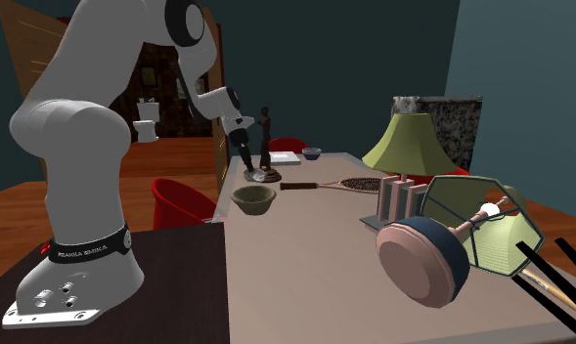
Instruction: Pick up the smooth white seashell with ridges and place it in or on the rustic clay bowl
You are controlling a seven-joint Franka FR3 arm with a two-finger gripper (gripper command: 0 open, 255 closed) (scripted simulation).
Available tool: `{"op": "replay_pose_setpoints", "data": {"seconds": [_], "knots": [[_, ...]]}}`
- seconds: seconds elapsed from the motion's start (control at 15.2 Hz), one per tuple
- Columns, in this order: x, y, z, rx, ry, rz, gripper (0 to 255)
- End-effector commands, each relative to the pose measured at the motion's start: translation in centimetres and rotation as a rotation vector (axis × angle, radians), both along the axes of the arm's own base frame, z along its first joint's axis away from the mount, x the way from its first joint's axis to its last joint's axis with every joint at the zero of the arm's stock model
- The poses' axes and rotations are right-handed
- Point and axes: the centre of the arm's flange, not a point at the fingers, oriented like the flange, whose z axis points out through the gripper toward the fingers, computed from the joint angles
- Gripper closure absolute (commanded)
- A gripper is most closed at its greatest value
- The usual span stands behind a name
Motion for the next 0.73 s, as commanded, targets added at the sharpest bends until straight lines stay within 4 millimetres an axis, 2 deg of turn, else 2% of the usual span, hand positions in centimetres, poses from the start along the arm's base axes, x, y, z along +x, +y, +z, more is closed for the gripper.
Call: {"op": "replay_pose_setpoints", "data": {"seconds": [0.0,0.46,0.66], "knots": [[0.0,0.0,-1.1,0.000,0.000,0.000,255],[0.0,0.0,-4.8,0.000,0.000,0.000,255],[0.0,0.0,-4.8,0.000,0.000,0.000,255]]}}
